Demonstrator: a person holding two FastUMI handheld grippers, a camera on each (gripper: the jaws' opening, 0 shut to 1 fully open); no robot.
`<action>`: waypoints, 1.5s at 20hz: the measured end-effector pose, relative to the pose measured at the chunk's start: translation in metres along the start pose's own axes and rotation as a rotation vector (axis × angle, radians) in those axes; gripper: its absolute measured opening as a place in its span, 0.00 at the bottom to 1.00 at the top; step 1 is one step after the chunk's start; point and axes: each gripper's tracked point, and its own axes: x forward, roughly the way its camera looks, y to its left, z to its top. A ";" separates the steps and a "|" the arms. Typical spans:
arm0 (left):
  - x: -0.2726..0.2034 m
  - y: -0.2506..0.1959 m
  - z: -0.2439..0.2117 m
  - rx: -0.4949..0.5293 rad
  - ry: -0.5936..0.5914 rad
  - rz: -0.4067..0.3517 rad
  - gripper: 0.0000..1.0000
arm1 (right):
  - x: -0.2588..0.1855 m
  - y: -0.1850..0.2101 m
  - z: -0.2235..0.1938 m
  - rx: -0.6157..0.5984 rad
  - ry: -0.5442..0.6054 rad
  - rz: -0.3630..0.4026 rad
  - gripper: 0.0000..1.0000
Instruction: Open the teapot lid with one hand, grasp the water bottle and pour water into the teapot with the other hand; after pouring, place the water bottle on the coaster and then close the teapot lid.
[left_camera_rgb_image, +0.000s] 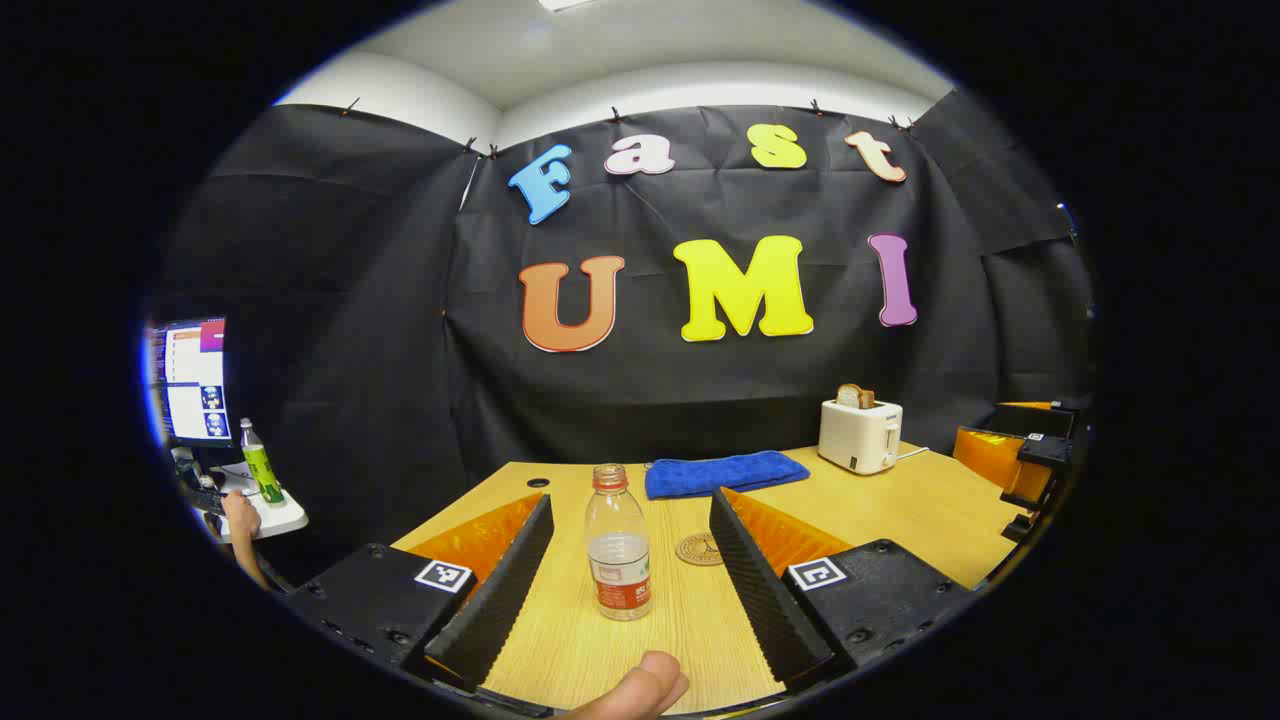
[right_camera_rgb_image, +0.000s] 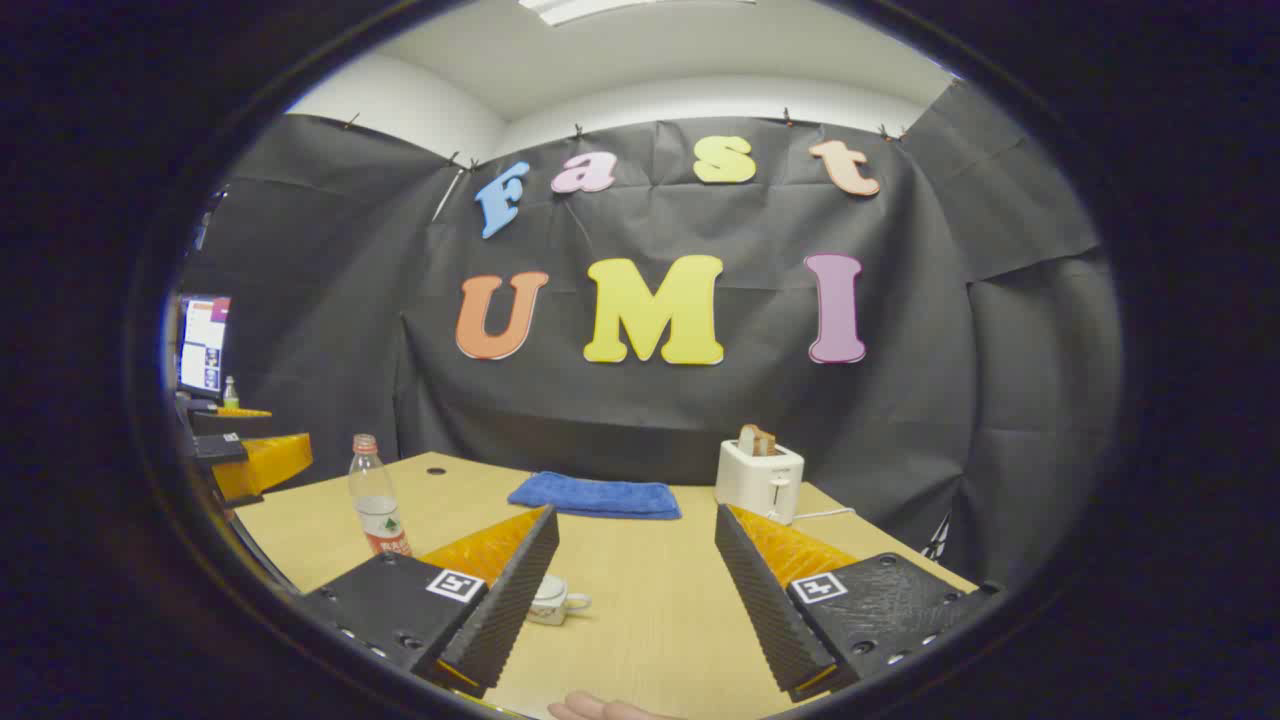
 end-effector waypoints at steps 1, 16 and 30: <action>0.001 0.001 -0.007 0.008 0.021 -0.005 0.98 | 0.002 -0.005 0.000 -0.001 0.004 -0.013 0.95; 0.008 0.014 -0.018 -0.034 0.061 0.047 0.99 | 0.016 0.004 -0.019 -0.020 0.032 -0.003 0.95; 0.027 0.032 -0.031 0.029 0.063 0.082 0.99 | 0.113 0.069 -0.106 -0.009 0.085 0.041 0.98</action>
